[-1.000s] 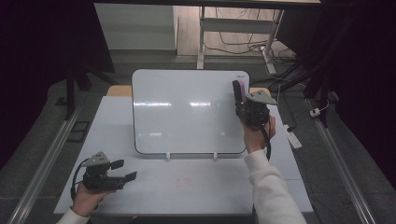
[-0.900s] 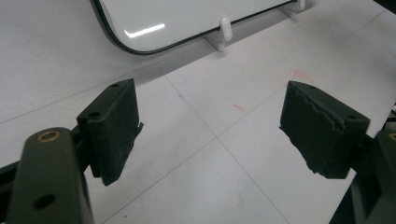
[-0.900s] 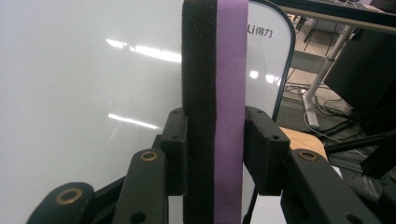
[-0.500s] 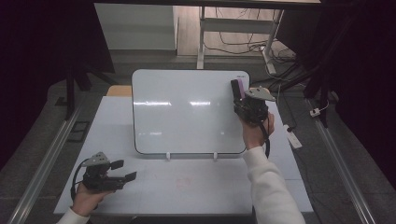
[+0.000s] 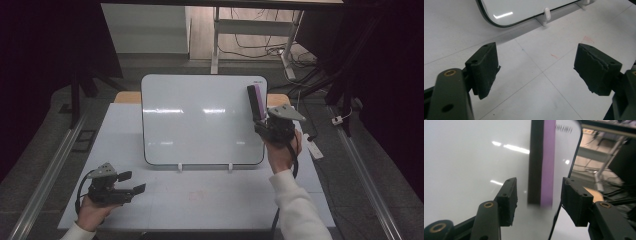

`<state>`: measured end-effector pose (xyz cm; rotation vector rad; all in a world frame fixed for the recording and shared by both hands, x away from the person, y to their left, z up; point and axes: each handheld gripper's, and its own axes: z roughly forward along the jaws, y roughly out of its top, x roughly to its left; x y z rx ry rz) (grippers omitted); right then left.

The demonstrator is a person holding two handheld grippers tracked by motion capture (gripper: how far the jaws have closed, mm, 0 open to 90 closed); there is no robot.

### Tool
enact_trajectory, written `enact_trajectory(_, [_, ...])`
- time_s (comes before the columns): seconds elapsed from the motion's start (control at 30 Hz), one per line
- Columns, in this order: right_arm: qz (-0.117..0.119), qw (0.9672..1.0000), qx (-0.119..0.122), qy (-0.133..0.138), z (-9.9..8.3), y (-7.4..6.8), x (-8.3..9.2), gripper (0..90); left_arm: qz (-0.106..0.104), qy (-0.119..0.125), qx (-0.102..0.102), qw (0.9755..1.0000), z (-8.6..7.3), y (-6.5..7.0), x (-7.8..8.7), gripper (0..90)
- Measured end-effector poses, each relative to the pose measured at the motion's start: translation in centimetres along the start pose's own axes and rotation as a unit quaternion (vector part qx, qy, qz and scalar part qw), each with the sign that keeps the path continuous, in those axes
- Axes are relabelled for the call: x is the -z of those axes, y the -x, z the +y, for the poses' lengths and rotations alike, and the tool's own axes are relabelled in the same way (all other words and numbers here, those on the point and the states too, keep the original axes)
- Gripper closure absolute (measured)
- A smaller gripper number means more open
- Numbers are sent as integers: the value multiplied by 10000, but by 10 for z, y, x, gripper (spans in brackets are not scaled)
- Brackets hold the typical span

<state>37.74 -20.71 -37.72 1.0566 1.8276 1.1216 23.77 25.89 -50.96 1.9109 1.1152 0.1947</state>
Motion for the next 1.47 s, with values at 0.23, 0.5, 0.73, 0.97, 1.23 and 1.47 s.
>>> enact_trajectory(0.23, [766, 9966, -3, -314, -49, 5, 33, 404, 59, 30, -77, 9999, 0, 0, -1, 202])
enact_trajectory(0.5, [1564, 9858, 45, -607, -100, 11, 53, 372, 116, 17, -128, 9998, 0, 0, -2, 198])
enact_trajectory(0.73, [1792, 9807, -40, -782, -130, 20, 58, 355, 154, -2, -182, 9997, 0, 1, -4, 195])
enact_trajectory(0.97, [1929, 9772, 41, -885, -148, 23, 55, 351, 178, 21, -223, 9996, 0, 1, -4, 193])
enact_trajectory(1.23, [1903, 9776, 141, -883, -149, 19, 53, 350, 176, 9, -225, 9996, 1, 1, -4, 192])
enact_trajectory(1.47, [1881, 9783, 202, -845, -149, 18, 55, 336, 191, 0, -228, 9996, 1, 1, -5, 187])
